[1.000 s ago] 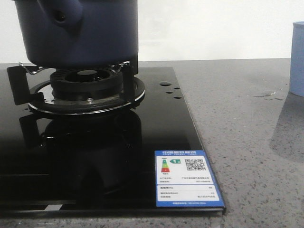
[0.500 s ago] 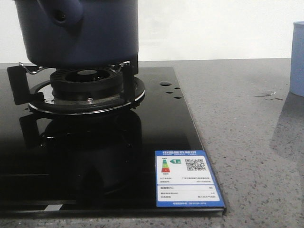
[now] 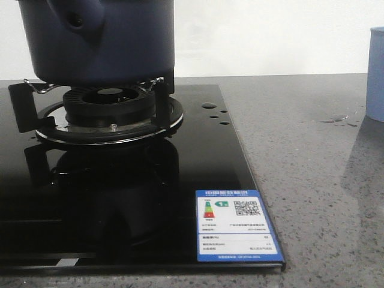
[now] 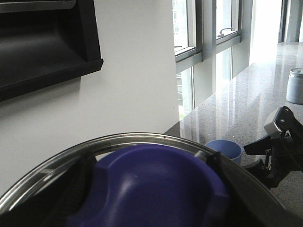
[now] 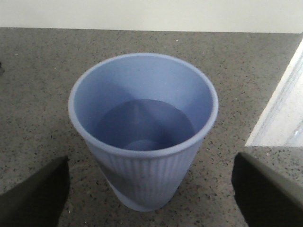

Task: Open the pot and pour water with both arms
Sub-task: 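Close the right gripper around the light blue cup and lift it, then carry the cup with the right gripper over the open saucepan, then tilt the cup with the right gripper, pouring water into the saucepan, then set the empty cup back down on the counter with the right gripper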

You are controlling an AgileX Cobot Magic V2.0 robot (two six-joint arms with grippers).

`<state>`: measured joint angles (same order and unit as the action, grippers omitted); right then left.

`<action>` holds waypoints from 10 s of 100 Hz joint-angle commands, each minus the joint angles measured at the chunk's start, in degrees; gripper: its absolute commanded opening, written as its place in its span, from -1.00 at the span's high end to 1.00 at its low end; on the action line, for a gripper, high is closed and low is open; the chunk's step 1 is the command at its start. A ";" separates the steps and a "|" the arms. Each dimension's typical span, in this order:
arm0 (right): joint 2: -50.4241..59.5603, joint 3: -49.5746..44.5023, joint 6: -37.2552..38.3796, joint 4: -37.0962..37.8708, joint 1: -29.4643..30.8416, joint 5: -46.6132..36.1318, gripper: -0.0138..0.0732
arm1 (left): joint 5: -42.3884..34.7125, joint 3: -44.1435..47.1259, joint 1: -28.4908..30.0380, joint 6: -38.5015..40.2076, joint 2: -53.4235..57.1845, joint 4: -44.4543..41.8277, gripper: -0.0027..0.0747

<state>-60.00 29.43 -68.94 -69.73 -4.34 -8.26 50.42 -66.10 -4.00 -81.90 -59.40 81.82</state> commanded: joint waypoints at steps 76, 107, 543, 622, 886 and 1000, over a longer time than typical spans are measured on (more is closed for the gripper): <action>-5.18 2.11 31.16 25.49 -0.36 -13.58 -0.75 | -1.22 -1.63 -0.01 0.45 1.02 5.24 0.29; -8.75 2.11 44.92 38.16 -0.50 -17.02 -0.75 | -0.81 -1.63 -0.01 0.45 1.02 5.24 0.29; -23.60 58.10 37.77 69.14 -32.88 25.94 0.00 | -19.42 -1.63 -1.33 0.92 7.93 5.21 0.29; -27.74 58.10 37.37 93.61 -34.17 23.09 0.00 | -19.42 -1.63 -1.33 1.98 7.93 5.21 0.29; -27.86 57.99 68.59 139.79 -34.58 29.76 0.00 | -18.54 0.42 -4.59 1.98 7.93 5.07 0.29; -2.45 -2.10 73.91 83.00 -0.94 -18.01 0.00 | -15.92 0.42 -12.70 -0.03 -5.97 5.18 0.29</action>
<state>-64.06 26.71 4.96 14.23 -5.60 -19.07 34.43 -63.77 -16.35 -81.79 -66.63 83.12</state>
